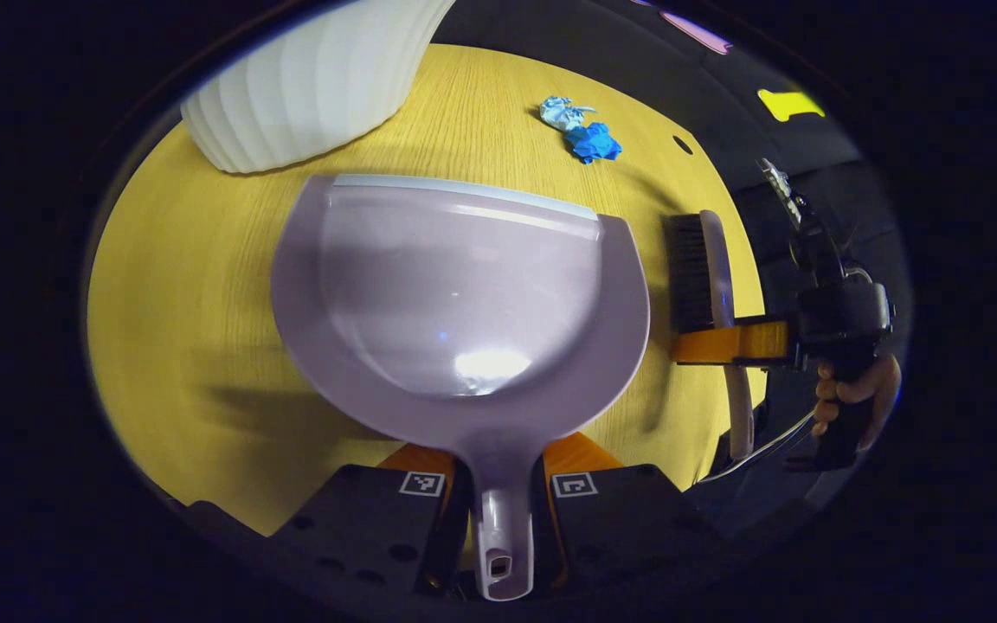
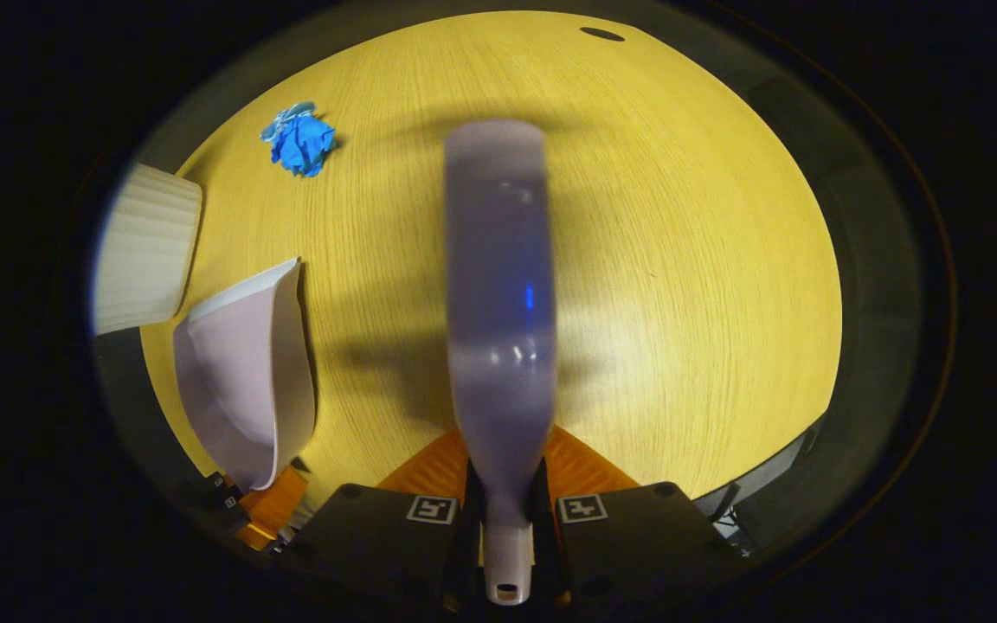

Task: Pick up the small broom and dustpan from the desktop, sweep the trash into the dustpan with the broom, and then empty the trash into the garbage bin.

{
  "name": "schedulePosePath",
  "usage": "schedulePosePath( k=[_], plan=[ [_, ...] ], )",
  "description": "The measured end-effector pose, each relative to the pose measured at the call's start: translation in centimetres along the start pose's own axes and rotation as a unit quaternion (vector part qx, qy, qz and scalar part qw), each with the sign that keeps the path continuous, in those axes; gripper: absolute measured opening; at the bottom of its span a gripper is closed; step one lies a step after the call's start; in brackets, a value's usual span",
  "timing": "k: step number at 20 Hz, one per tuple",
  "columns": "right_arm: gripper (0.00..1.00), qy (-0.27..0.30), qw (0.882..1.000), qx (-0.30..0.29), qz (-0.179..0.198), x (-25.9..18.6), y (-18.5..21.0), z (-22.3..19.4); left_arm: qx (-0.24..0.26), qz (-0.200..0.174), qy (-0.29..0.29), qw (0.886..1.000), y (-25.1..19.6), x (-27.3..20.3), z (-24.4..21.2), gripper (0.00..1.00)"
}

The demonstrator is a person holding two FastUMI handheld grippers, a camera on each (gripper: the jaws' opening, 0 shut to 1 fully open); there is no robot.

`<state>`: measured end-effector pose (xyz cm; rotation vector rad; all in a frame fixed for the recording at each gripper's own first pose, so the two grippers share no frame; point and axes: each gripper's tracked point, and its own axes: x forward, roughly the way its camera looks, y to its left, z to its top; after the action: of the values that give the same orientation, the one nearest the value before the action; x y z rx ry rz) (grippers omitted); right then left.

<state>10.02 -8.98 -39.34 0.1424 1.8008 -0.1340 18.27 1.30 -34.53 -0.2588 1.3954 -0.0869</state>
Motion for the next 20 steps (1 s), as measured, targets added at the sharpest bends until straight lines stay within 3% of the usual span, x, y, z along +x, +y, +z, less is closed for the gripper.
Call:
schedulePosePath(
  k=[1, 8, 15, 18, 20],
  plan=[
    [0.28, -0.004, 1.0, -0.004, -0.001, -0.4, -0.2, 0.4, 0.009, 0.002, 0.002, 1.0, 0.2, 0.0, 0.0, 0.29],
    [0.28, -0.053, 0.998, -0.025, 0.012, -3.8, 0.9, 7.7, 0.083, 0.03, 0.023, 0.996, 3.3, -1.5, 1.1, 0.29],
    [0.28, -0.087, 0.985, -0.147, -0.021, -3.8, 3.4, 17.6, 0.154, 0.03, 0.069, 0.985, 2.7, -2.0, 2.6, 0.29],
    [0.28, -0.064, 0.979, -0.191, -0.018, -2.6, 5.1, 20.0, 0.187, 0.039, 0.087, 0.978, 2.5, -1.6, 5.0, 0.29],
    [0.28, -0.058, 0.969, -0.238, -0.028, -1.7, 5.3, 21.7, 0.214, 0.049, 0.092, 0.971, 2.5, -1.7, 7.1, 0.27]
  ],
)
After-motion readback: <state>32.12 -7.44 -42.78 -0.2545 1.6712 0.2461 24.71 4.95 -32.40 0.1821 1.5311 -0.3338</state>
